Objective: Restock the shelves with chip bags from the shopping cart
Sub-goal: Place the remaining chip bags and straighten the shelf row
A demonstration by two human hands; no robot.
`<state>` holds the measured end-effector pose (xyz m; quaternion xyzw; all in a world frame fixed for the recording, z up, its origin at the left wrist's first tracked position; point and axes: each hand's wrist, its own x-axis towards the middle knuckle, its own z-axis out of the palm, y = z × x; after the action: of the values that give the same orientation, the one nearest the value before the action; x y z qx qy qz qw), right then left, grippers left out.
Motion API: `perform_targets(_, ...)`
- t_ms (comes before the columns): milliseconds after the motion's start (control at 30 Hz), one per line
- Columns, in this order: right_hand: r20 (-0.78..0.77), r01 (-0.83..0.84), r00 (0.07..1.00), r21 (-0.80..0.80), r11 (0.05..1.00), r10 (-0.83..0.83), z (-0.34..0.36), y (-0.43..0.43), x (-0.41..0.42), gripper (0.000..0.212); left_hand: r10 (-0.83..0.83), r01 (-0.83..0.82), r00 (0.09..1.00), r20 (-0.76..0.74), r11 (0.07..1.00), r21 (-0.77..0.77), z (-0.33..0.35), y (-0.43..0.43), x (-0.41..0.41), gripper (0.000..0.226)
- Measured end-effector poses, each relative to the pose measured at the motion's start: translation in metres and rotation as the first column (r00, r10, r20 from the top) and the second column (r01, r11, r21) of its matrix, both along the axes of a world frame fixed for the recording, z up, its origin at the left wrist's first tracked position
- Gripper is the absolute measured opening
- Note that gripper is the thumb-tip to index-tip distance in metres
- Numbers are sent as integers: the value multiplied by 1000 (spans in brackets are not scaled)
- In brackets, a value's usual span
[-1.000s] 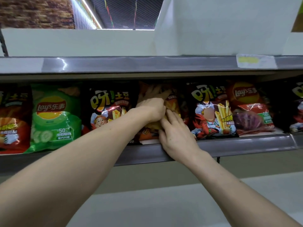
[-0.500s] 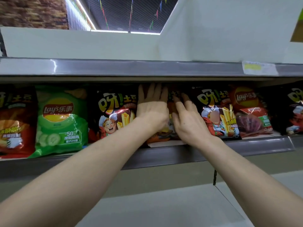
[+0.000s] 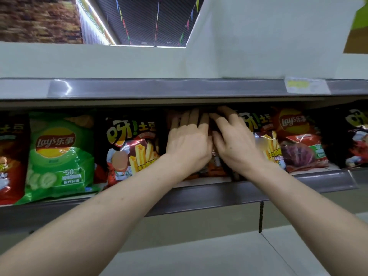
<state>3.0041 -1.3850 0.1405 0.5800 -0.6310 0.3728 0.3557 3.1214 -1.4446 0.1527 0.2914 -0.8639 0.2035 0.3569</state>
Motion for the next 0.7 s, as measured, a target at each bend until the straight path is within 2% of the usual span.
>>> perform_targets(100, -20, 3, 1000, -65, 998, -4, 3, 30, -33, 38, -80, 105, 991, -111, 964, 243, 2, 26, -26, 58)
perform_targets(167, 52, -15, 998, -89, 996, 19, 2, 49, -59, 36, -110, 176, 974, -199, 919, 353, 3, 41, -48, 67)
perform_targets(300, 314, 9, 949, 95, 995, -38, -4, 72, -98, 58, -20, 107, 980, -199, 894, 435, -11, 52, -88, 69)
perform_targets(400, 371, -89, 929, 241, 966, -7, -14, 76, -107, 70, 76, 84, 957, -280, 851, 519, -24, 55, -105, 70)
perform_targets(533, 358, -176, 932, 294, 939, 63, -25, 69, -109, 63, 201, -69, 941, -272, 902, 425, -40, 55, -122, 58)
perform_targets(600, 339, -181, 937, 283, 942, 78, -26, 67, -112, 62, 248, -140, 934, -258, 917, 375, -42, 54, -125, 62)
perform_targets(700, 293, -182, 951, 279, 943, 97, -22, 72, -122, 59, 272, -237, 919, -286, 960, 152, -40, 57, -124, 61)
